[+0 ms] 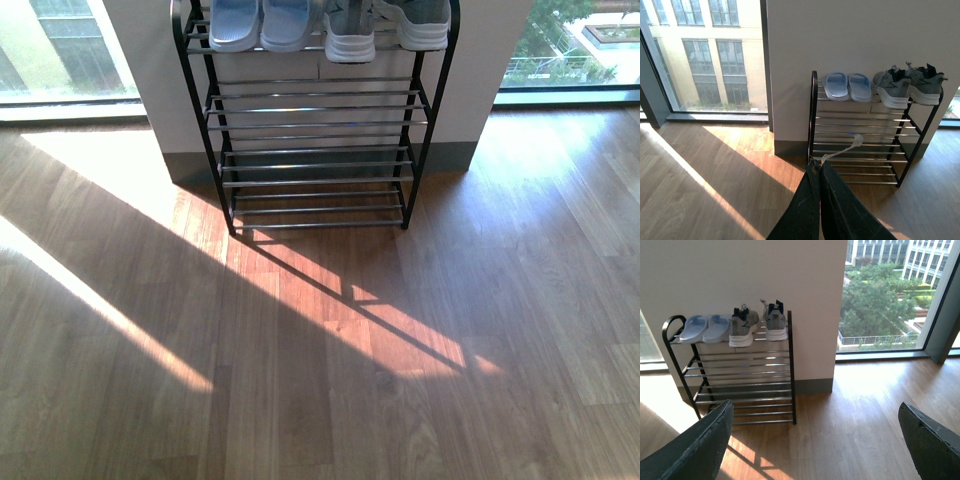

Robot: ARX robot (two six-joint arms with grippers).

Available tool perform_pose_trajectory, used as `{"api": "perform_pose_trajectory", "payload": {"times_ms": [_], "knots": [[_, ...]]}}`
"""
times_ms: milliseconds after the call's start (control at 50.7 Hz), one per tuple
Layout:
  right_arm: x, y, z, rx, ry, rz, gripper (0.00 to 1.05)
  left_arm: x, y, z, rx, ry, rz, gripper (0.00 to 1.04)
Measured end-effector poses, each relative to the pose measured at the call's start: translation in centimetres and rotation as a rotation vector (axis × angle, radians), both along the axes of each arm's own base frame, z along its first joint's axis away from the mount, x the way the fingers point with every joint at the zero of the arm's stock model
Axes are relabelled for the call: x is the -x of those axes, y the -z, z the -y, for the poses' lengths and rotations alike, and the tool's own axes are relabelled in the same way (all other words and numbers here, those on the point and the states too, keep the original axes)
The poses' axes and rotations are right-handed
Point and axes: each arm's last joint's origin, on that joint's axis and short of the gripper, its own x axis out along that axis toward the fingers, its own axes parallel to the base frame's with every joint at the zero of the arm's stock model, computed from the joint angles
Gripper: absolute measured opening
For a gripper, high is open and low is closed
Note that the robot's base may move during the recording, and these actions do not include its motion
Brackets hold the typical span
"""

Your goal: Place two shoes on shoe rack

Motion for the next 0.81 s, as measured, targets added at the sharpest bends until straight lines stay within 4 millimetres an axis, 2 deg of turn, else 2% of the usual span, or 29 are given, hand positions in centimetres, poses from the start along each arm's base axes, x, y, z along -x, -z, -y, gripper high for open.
{"api": "perform_pose_trajectory", "payload": {"times_ms": [237, 572, 749, 769, 809], "knots": [[0.0, 0.0, 0.0, 0.0, 0.0, 0.0, 0.96, 0.01, -0.01, 0.0, 0.001, 0.0, 0.001, 0.02], [0.0, 0.0, 0.0, 0.0, 0.0, 0.0, 0.96, 0.01, -0.01, 0.0, 0.0, 0.0, 0.002, 0.53], [0.0, 0.0, 0.0, 0.0, 0.0, 0.0, 0.96, 0.01, -0.01, 0.0, 0.0, 0.0, 0.002, 0.94], [-0.01, 0.01, 0.0, 0.0, 0.0, -0.001, 0.96, 0.01, -0.01, 0.0, 0.0, 0.0, 0.002, 0.97], [0.0, 0.0, 0.0, 0.0, 0.0, 0.0, 0.96, 0.01, -0.01, 0.0, -0.002, 0.0, 0.002, 0.95]]}}
